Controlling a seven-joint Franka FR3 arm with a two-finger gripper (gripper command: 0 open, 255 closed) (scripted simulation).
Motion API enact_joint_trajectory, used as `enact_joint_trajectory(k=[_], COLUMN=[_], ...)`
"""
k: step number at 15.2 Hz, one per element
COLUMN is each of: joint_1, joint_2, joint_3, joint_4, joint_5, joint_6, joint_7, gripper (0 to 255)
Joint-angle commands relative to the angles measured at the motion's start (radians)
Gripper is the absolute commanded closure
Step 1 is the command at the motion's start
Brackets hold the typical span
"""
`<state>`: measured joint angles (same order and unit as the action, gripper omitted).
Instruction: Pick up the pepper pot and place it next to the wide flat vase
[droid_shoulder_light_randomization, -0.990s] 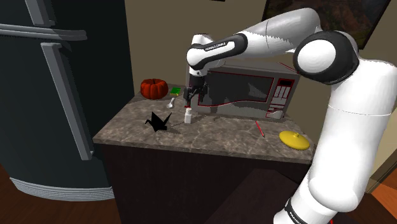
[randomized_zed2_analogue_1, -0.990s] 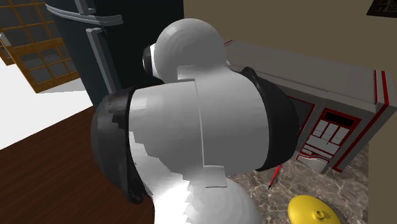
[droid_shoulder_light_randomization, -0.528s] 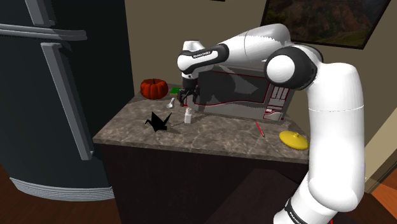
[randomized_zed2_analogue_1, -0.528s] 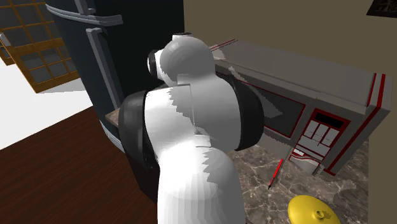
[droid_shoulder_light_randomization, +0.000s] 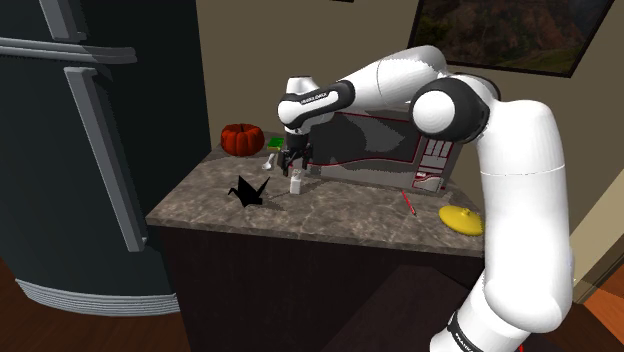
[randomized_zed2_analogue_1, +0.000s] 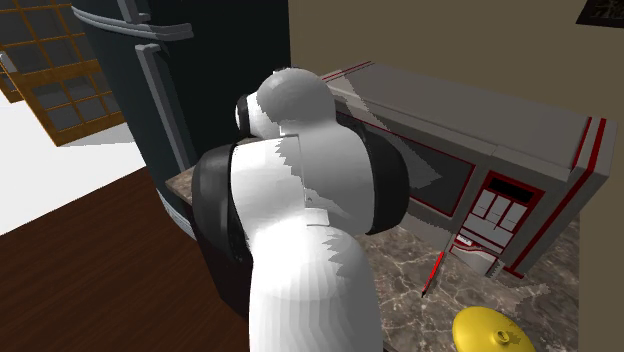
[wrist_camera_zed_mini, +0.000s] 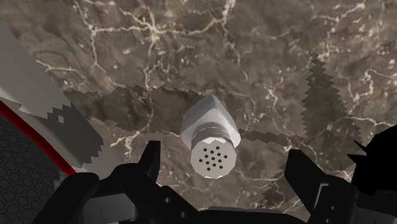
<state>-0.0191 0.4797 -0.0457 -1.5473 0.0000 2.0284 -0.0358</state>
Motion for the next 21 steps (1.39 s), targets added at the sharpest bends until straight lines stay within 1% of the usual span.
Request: enact_joint_trajectory(k=[1, 6, 7, 15, 21], joint_1=[-0.007, -0.008, -0.007, -0.006, -0.009], joint_2=[0.012, 0.012, 0.009, 0.004, -0.01], joint_3=[-0.005, -0.003, -0.003, -0.003, -0.003], joint_4=[-0.005, -0.005, -0.009, -0.021, 0.03], joint_5=[0.001, 0.0, 0.0, 0.0, -0.001], joint_6=[-0.004, -0.004, -0.002, 0.004, -0.061], joint_7=[-0.001, -0.001, 0.001, 0.002, -0.001], gripper=[0, 0, 255, 255, 255])
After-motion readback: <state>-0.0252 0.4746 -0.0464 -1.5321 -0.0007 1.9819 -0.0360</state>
